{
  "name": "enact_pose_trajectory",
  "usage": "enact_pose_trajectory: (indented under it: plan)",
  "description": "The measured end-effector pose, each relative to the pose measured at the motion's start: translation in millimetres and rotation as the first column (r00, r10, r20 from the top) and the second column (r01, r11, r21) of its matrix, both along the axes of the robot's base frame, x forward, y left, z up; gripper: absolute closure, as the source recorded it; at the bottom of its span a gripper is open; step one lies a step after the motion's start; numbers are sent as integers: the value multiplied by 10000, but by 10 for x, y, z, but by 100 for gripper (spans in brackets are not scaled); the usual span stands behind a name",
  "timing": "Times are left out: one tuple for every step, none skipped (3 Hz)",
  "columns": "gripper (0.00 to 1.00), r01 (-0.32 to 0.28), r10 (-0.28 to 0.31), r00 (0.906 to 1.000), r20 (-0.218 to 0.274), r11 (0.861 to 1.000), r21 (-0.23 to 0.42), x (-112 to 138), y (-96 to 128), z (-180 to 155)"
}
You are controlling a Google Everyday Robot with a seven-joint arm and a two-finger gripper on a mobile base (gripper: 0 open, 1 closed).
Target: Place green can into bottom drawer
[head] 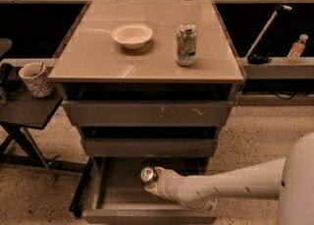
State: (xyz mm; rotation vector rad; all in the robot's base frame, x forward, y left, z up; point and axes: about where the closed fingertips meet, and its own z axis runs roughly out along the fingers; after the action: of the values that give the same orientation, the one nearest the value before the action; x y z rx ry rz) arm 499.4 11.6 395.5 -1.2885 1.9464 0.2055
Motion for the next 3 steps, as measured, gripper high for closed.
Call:
enact_pose_trajectory:
  plan:
    - [100,-116,111,9997,196,9996,276,-14,-4,70]
    - [100,129,-136,9999,71,9949,996,122,-129,-145]
    - [100,999,-957,9949,-312,9772,1875,472,-172,-585]
